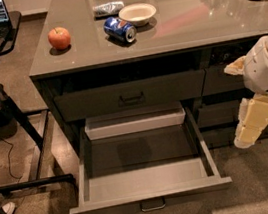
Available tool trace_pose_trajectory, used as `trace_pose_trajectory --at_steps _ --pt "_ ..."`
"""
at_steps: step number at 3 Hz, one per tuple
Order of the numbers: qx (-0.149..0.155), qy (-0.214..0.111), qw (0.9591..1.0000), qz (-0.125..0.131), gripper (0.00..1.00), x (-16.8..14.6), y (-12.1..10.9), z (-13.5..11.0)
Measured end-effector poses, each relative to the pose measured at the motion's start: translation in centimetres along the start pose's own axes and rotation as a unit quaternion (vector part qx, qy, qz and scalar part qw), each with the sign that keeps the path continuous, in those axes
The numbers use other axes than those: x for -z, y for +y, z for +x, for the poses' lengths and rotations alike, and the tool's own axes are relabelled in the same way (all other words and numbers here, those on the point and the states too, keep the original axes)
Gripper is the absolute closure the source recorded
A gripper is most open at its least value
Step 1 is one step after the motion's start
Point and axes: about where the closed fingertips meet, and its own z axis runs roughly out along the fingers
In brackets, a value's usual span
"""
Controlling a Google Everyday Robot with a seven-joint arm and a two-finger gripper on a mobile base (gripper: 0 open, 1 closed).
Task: Close middle drawer
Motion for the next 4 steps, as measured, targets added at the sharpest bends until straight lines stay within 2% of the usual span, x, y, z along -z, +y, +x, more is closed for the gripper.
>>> trace_pose_trajectory --at_steps 1,2,3,4 --pt "0.002 -0.002 1.0 -0.001 0.0 -0.2 0.2 -0.1" --pt "0.009 -0.017 0.9995 -0.026 0.0 -4.0 2.3 0.3" --pt "0.014 -0.052 0.9962 -0.068 0.0 -11.7 6.6 0.8" --pt "0.005 -0.072 0.9909 -0.114 0.0 -20.3 11.3 2.3"
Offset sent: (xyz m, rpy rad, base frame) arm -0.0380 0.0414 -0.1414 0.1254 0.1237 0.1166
